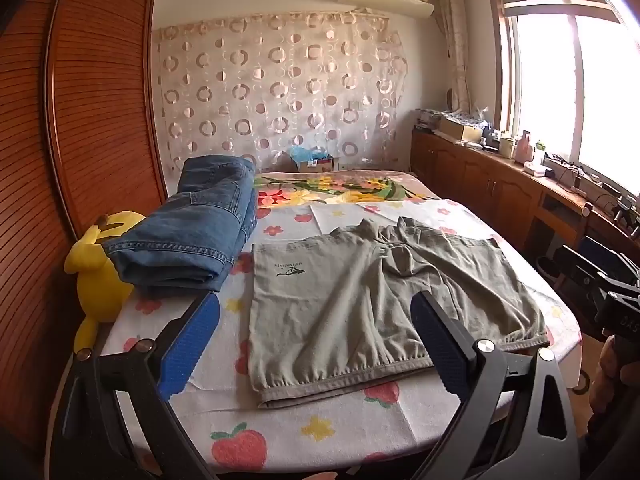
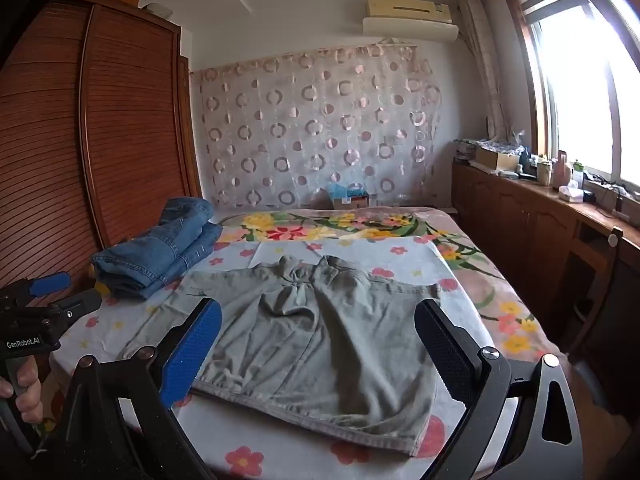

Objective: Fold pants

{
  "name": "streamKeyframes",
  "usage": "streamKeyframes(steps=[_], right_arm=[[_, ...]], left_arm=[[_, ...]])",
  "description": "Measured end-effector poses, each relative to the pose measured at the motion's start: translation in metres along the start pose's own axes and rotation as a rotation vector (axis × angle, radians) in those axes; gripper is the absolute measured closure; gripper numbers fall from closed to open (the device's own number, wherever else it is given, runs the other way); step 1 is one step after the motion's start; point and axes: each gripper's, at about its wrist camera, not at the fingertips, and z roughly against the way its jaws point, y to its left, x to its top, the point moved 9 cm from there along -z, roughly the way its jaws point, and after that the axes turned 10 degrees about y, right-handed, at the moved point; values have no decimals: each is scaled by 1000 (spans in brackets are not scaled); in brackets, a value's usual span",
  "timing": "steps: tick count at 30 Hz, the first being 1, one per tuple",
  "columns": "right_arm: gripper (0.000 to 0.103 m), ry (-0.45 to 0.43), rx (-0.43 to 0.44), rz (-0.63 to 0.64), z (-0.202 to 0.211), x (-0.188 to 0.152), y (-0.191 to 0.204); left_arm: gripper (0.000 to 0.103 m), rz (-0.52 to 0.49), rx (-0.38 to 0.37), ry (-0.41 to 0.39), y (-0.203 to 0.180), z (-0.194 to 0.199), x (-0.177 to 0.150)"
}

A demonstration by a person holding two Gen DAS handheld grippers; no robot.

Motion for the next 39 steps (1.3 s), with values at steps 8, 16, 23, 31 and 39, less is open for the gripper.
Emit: streamKeyframes(steps=[8,16,23,31,39], right_arm=[[5,-8,-10,13,0,-1,0],[5,-5,-9,11,-1,-1,1],[5,-5,-11,11,0,0,1],[5,-5,-9,11,0,-2,2],[5,-6,-6,8,-1,-3,1]], left_arm=[[6,-7,6,7,0,1,-1],[6,-11,10,12,0,0,-1],[6,-13,9,12,0,0,-1],[6,-17,7,14,-1,2,-3],[6,-16,10,12,-1,3,-3]])
